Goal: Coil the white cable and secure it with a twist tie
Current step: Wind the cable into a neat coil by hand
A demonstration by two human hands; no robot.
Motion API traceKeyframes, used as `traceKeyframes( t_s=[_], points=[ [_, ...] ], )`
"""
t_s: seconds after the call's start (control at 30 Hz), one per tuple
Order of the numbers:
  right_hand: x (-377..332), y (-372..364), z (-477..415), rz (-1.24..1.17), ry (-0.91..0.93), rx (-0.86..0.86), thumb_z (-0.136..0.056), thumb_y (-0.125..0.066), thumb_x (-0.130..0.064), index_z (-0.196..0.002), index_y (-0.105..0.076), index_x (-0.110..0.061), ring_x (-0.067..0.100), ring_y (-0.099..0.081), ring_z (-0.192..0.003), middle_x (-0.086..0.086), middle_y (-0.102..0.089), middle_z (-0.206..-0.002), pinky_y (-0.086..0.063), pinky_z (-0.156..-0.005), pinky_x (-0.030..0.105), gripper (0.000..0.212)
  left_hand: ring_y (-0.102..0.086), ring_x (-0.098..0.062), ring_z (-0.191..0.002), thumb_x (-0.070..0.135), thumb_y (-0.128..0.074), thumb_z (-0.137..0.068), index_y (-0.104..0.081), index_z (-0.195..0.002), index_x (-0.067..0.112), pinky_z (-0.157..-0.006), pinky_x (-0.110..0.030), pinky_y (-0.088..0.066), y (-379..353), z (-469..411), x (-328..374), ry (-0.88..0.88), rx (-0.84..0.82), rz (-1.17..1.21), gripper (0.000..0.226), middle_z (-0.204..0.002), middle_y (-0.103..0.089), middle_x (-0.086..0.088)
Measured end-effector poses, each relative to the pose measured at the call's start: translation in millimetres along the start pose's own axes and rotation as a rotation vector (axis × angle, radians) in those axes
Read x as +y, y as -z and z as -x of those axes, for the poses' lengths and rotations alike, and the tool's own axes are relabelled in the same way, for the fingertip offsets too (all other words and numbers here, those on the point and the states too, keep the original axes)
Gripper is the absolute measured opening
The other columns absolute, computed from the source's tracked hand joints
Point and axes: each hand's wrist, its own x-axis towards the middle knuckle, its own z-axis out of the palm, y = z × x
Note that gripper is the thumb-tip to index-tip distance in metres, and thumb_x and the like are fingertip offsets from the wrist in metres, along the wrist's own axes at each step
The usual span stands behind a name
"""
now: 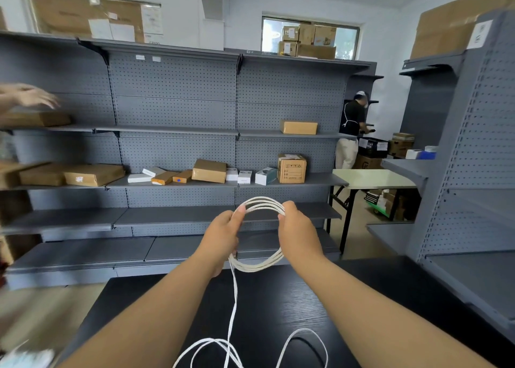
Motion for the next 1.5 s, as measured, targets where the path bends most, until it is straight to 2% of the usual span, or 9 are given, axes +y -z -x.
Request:
traceKeyframes(
  t_s=[0.07, 0.17, 0.27, 0.57, 0.77, 0.93, 1.13, 1.37, 1.5],
  points=[
    [-3, 2, 1, 0.114, 0.089, -0.026, -0.097, -0.033, -0.013, -0.103, -0.037, -0.016, 0.032, -0.05, -0.075, 0.012, -0.054, -0.101, -0.034, -0.061, 0.034, 0.007, -0.031, -0.015, -0.055, 0.049, -0.041, -0.094, -0.04, -0.074, 0.016, -0.055, -0.031, -0.029, 1, -1, -1, -0.082, 0.017, -0.154, 0.039, -0.064, -0.036, 0.001],
    [-5, 1, 3, 0.246, 0.229, -0.065, -0.093, -0.036, -0.006, -0.124, -0.031, -0.015, 0.038, -0.057, -0.087, 0.013, -0.049, -0.11, -0.034, -0.062, 0.035, 0.032, -0.036, -0.012, -0.057, 0.043, -0.042, -0.095, -0.04, -0.076, 0.015, -0.051, -0.03, -0.028, 1, -1, 1, -0.239, 0.013, -0.396, 0.034, -0.063, -0.041, 0.003],
    [-7, 0, 5, 0.316, 0.261, -0.069, -0.094, -0.042, -0.008, -0.13, -0.028, -0.014, 0.039, -0.058, -0.092, 0.014, -0.048, -0.114, -0.036, -0.063, 0.036, 0.038, -0.037, -0.011, -0.057, 0.04, -0.044, -0.095, -0.04, -0.076, 0.014, -0.05, -0.028, -0.027, 1, -2, 4, -0.292, 0.017, -0.417, 0.032, -0.063, -0.043, 0.003],
    [-7, 5, 11, 0.352, 0.308, -0.086, -0.091, -0.042, -0.001, -0.127, -0.033, -0.012, 0.037, -0.059, -0.087, 0.013, -0.048, -0.111, -0.034, -0.06, 0.034, 0.039, -0.04, -0.007, -0.051, 0.044, -0.056, -0.088, -0.044, -0.068, 0.022, -0.046, -0.017, -0.033, 6, -3, 1, -0.293, -0.131, -0.458, 0.032, -0.06, -0.044, 0.006],
    [-5, 8, 8, 0.111, 0.133, -0.089, -0.094, -0.03, -0.004, -0.117, -0.038, -0.014, 0.033, -0.054, -0.088, 0.013, -0.052, -0.108, -0.042, -0.071, 0.037, 0.027, -0.05, -0.003, -0.042, 0.042, -0.062, -0.085, -0.053, -0.076, 0.016, -0.043, -0.01, -0.036, 12, 2, -4, -0.184, -0.141, -0.254, 0.028, -0.059, -0.051, 0.002],
    [-4, 4, 7, -0.02, 0.009, -0.088, -0.094, -0.03, -0.006, -0.118, -0.04, -0.013, 0.028, -0.055, -0.083, 0.013, -0.058, -0.102, -0.047, -0.07, 0.038, 0.026, -0.048, -0.012, -0.061, 0.036, -0.053, -0.092, -0.049, -0.084, 0.019, -0.057, -0.028, -0.043, 3, 4, 0, -0.3, -0.012, -0.385, 0.019, -0.066, -0.049, 0.005],
    [-11, 6, 9, 0.204, 0.166, -0.106, -0.09, -0.032, 0.001, -0.118, -0.034, -0.015, 0.04, -0.056, -0.089, 0.014, -0.049, -0.109, -0.036, -0.065, 0.037, 0.032, -0.055, -0.035, -0.082, 0.039, -0.044, -0.095, -0.047, -0.1, 0.01, -0.069, -0.046, -0.047, -8, 11, 8, -0.445, 0.202, -0.73, 0.03, -0.097, -0.054, -0.008],
    [-8, 6, 5, 0.16, 0.069, -0.098, -0.087, -0.031, 0.003, -0.102, -0.033, -0.013, 0.03, -0.049, -0.076, 0.011, -0.047, -0.088, -0.035, -0.062, 0.033, 0.022, -0.056, -0.03, -0.093, 0.038, -0.045, -0.094, -0.047, -0.116, 0.012, -0.079, -0.044, -0.047, -5, 10, 3, -0.419, 0.097, -0.73, 0.034, -0.111, -0.052, -0.006],
    [-3, 6, 2, 0.057, -0.026, -0.079, -0.089, -0.037, 0.001, -0.095, -0.032, -0.015, 0.027, -0.055, -0.073, 0.009, -0.049, -0.081, -0.043, -0.06, 0.033, 0.018, -0.055, -0.019, -0.087, 0.035, -0.049, -0.094, -0.052, -0.109, 0.016, -0.077, -0.035, -0.047, 0, 4, -2, -0.35, 0.065, -0.583, 0.024, -0.1, -0.055, -0.002]
  ],
)
